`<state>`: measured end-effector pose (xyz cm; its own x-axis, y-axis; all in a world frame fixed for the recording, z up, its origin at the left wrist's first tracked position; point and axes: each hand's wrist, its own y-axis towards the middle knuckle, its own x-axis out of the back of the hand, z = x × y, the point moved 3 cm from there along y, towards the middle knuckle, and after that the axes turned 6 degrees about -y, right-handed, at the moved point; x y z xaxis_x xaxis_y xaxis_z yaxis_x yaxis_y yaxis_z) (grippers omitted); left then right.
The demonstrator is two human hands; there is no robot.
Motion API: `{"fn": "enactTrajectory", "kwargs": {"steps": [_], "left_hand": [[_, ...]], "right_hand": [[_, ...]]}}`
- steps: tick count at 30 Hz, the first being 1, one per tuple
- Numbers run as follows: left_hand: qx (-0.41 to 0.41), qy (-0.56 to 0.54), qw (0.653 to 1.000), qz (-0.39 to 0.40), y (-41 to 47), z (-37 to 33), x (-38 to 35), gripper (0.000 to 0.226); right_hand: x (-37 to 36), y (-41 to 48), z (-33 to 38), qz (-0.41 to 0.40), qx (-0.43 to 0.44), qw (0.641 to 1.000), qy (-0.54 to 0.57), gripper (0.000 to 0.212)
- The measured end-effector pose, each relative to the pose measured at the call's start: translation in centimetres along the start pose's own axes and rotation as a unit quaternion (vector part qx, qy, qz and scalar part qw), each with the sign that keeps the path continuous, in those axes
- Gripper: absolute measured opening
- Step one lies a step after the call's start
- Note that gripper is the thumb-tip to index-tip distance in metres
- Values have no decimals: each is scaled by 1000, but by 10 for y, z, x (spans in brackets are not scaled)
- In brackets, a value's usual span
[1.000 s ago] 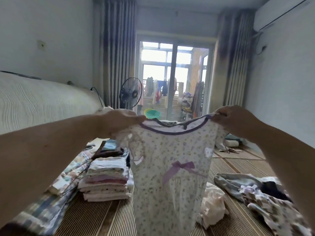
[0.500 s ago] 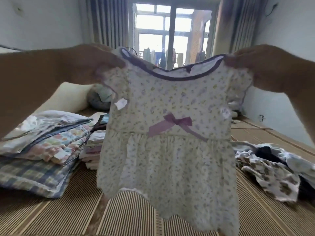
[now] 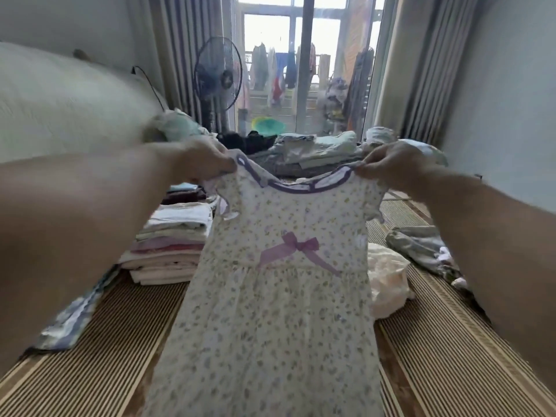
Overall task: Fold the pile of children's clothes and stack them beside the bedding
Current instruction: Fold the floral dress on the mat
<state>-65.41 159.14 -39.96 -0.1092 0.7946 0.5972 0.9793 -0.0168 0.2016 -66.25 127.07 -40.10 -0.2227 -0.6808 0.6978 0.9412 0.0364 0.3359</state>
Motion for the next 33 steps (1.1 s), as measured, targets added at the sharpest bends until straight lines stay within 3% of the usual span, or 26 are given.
{"fn": "enactTrajectory", "kwargs": {"steps": [3, 6, 9, 11, 12, 13, 14, 15, 18, 20, 22, 24, 27, 30, 33], "left_hand": [[1, 4, 999, -46, 23, 37, -39, 37], [-4, 30, 997, -75, 24, 74, -67, 33], [-48, 45, 998, 2, 10, 109, -94, 16], [-59, 91, 991, 72, -18, 130, -111, 30], [-87, 189, 970, 125, -28, 146, -119, 43], [-124, 308, 924, 189, -43, 158, -126, 47], [-78, 264, 943, 186, -57, 161, -130, 43], [-106, 209, 956, 178, -79, 162, -131, 33], [-264, 243, 923, 136, -123, 165, -121, 15], [-262, 233, 922, 167, -150, 170, -118, 13], [-275, 282, 899, 193, -166, 171, -123, 17], [-239, 303, 896, 218, -176, 177, -129, 18], [-210, 311, 903, 209, -177, 181, -130, 15], [-232, 406, 875, 125, -157, 150, -112, 17], [-153, 312, 936, 53, -116, 100, -72, 20]], "right_hand": [[-39, 17, -29, -74, 5, 993, -94, 21], [-75, 12, -57, -85, 13, 986, -142, 23], [-102, -18, -88, -44, 13, 987, -154, 27], [-115, -50, -106, -15, 7, 987, -160, 26], [-117, -66, -114, -9, 3, 987, -158, 25], [-119, -83, -119, -1, 2, 988, -156, 24], [-119, -99, -123, 11, 4, 989, -147, 24], [-120, -116, -124, 28, 11, 990, -138, 24], [-119, -162, -124, 74, 52, 984, -156, 28], [-119, -186, -123, 106, 56, 980, -158, 28], [-124, -203, -123, 131, 64, 972, -187, 23], [-134, -214, -120, 146, 95, 959, -224, 18], [-139, -217, -114, 159, 79, 957, -230, 18], [-117, -191, -93, 109, 43, 971, -206, 25], [-72, -145, -51, 15, 26, 989, -144, 27]]}}
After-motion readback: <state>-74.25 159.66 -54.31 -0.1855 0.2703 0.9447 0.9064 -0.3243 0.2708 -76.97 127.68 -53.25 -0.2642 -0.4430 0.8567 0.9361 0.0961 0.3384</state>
